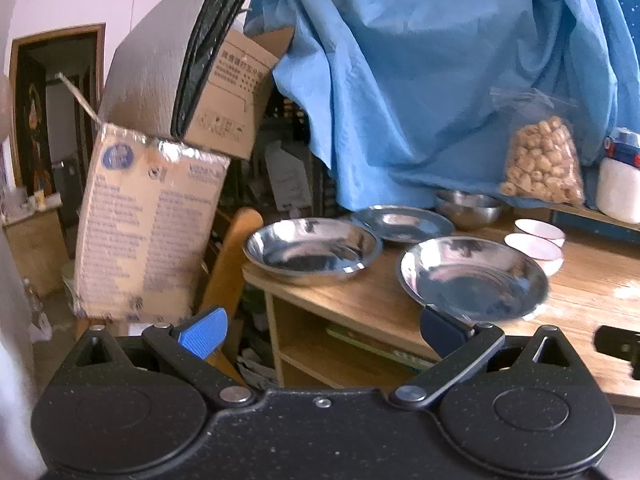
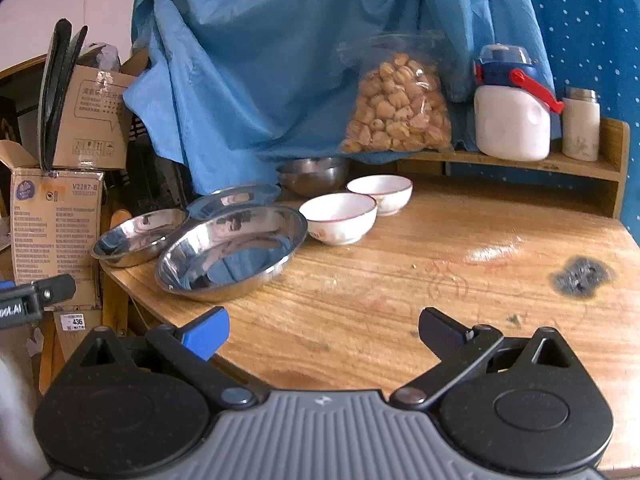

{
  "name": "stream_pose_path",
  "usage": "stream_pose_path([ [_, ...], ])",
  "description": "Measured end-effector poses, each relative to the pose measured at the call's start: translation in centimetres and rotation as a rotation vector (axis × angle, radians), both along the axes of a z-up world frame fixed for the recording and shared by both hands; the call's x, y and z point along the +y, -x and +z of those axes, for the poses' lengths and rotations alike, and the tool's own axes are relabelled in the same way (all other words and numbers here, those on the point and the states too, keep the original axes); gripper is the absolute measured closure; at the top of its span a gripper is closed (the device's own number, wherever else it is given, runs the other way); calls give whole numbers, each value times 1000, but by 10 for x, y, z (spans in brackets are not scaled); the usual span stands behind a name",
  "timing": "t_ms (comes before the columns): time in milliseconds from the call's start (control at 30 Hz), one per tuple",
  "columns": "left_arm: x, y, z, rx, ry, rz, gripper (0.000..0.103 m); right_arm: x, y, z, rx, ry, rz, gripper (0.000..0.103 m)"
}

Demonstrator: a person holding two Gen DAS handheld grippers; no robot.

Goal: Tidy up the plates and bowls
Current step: 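Reach both grippers to the large steel plate and close them on its rim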

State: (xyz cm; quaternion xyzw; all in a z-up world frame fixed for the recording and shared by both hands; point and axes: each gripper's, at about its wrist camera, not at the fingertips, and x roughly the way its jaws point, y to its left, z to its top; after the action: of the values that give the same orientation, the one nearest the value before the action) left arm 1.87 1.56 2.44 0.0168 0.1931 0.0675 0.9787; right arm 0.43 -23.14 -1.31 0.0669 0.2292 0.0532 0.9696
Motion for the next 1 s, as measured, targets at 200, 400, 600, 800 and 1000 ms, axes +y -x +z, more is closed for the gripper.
stream_pose_path([
  [200,29,-35,18,16,58,-36,1,2,-15,14,-23,1,78,0],
  [400,59,-80,33,25,85,-36,1,12,-45,29,-19,26,138,0],
  [600,86,-123,32,58,108,-47,1,23,-95,40,26,-22,213,0],
  [800,113,-156,19,107,141,-48,1,47,-141,50,59,-39,296,0],
  [1000,132,-172,11,126,166,-51,1,83,-182,59,80,-35,394,0],
])
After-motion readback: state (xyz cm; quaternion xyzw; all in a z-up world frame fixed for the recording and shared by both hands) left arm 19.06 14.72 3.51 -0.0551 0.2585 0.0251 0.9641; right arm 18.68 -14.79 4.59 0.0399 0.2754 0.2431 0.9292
